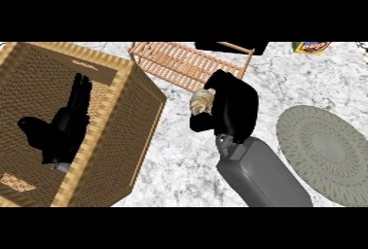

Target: Pick the cupcake from the placemat and place it in the tiered shelf

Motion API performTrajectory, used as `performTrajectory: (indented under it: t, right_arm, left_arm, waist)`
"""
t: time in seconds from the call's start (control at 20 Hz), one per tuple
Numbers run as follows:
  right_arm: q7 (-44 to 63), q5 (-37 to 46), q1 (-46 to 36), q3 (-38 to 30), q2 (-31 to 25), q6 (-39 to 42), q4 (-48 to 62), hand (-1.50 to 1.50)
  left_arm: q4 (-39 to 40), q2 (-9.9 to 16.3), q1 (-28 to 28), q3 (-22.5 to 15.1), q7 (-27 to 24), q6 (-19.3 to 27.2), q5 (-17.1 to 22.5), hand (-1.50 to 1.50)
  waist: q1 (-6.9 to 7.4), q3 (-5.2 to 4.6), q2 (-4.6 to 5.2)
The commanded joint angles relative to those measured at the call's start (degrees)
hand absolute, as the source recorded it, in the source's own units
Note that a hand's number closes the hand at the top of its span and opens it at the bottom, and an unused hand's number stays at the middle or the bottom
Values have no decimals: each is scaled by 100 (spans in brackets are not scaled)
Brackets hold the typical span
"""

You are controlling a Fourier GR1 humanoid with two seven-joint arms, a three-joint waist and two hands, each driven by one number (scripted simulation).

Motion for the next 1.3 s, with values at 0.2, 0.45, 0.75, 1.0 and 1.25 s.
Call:
performTrajectory:
  t: [0.2, 0.45, 0.75, 1.0, 1.25]
  right_arm:
    - [2129, 627, -1436, 204, 45, -185, 318, 150]
    - [2179, 813, -1905, -86, 44, -298, 701, 150]
    - [2183, 842, -2368, -394, 44, -554, 1342, 150]
    - [2183, 1032, -2497, -579, 44, -1079, 1857, 150]
    - [2182, 1054, -2719, -675, 44, -1396, 2405, 150]
  left_arm:
    - [98, -13, -4, -79, -244, -6, -75, 0]
    - [96, 42, -88, 4, -184, 38, -31, 0]
    - [171, 5, -52, -94, -309, 47, -68, 0]
    - [210, 57, 1, -6, -464, 14, 5, 0]
    - [120, 161, -118, 102, -309, -88, 170, 0]
  waist:
    - [-20, -22, -10]
    - [-119, -4, 18]
    - [-103, 4, 81]
    - [-138, 9, 116]
    - [-78, 14, 122]
